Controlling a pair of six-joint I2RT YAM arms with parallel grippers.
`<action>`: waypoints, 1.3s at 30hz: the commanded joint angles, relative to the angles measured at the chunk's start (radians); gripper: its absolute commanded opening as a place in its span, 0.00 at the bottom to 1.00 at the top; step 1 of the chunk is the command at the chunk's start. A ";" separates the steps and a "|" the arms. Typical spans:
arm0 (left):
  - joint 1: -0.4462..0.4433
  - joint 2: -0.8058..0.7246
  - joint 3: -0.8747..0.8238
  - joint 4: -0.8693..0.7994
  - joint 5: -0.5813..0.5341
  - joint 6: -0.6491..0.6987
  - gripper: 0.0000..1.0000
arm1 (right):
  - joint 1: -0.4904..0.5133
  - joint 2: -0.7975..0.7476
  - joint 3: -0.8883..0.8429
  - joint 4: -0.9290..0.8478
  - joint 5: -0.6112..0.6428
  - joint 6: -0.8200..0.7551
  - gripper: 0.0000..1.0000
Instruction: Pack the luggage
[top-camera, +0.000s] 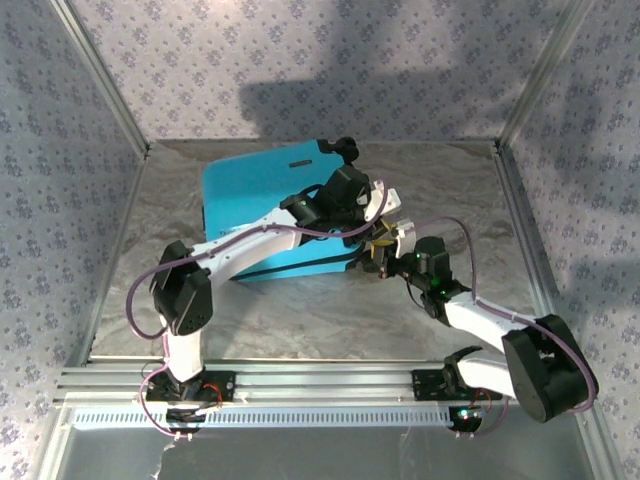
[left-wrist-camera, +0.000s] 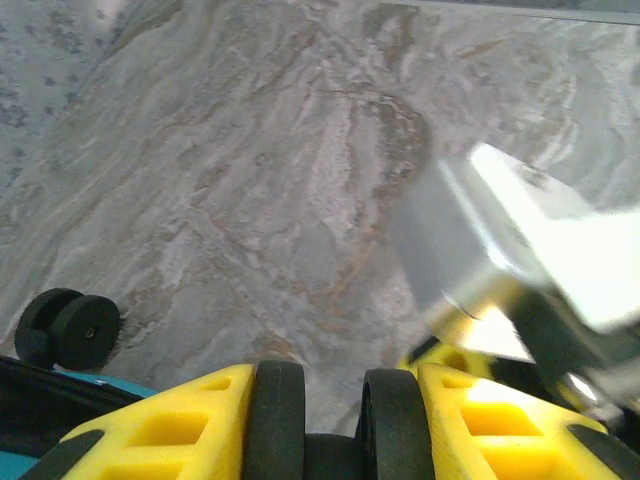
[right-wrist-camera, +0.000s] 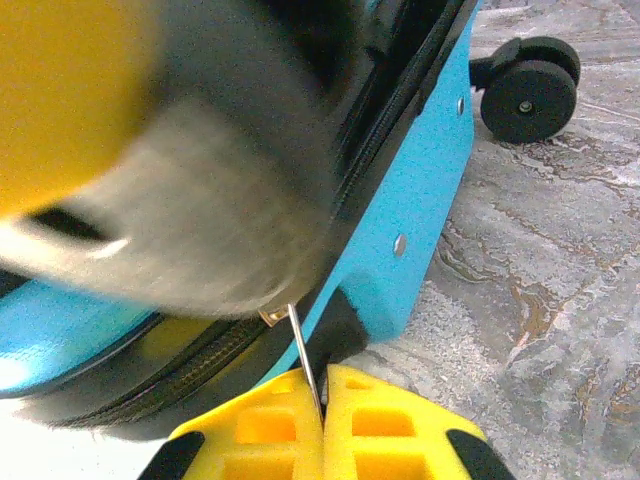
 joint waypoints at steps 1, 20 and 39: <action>-0.013 -0.103 -0.029 -0.171 0.101 -0.057 0.03 | -0.090 0.014 0.007 0.067 0.175 0.043 0.00; -0.028 -0.203 -0.141 -0.251 0.284 0.019 0.02 | -0.212 0.282 0.252 0.059 0.078 0.057 0.00; -0.048 -0.466 -0.483 -0.090 -0.018 -0.120 0.38 | -0.341 0.405 0.400 -0.086 0.133 0.163 0.00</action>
